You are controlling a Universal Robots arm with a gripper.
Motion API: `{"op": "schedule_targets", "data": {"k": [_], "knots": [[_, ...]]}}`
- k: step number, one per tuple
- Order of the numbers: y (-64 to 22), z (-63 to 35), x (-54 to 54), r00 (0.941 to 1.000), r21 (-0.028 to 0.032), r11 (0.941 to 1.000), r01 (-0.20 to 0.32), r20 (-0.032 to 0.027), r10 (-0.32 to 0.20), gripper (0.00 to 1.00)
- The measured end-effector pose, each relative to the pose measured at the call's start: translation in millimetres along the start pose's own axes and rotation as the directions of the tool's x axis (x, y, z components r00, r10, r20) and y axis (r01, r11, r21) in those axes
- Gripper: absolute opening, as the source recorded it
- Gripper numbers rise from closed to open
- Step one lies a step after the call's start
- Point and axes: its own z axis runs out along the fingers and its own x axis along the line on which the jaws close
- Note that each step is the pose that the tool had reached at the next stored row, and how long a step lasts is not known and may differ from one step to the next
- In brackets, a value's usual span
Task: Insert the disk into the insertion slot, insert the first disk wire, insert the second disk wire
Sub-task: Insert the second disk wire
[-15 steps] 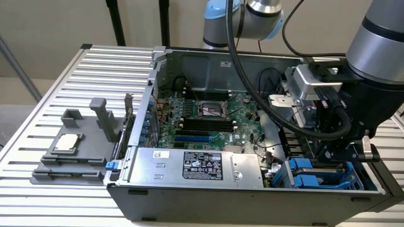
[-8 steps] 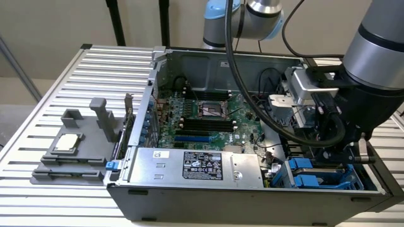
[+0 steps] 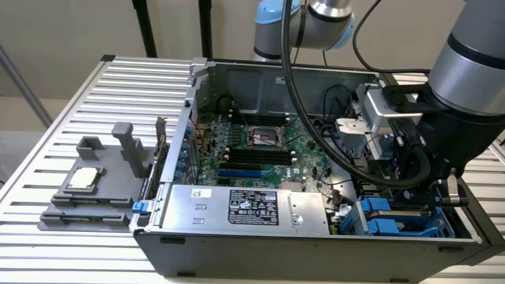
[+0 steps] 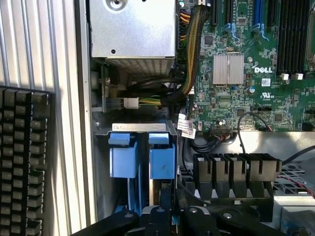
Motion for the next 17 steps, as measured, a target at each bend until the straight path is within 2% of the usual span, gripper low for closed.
{"op": "schedule_targets", "data": {"k": [12, 17], "knots": [[1.7, -1.0, 3.4, 1.0, 0.0001, 1.0, 0.0, 0.0002, 0.0, 0.16], [1.7, -0.9, 3.4, 1.0, 0.0013, 1.0, 0.002, 0.0024, -0.002, 0.16]]}}
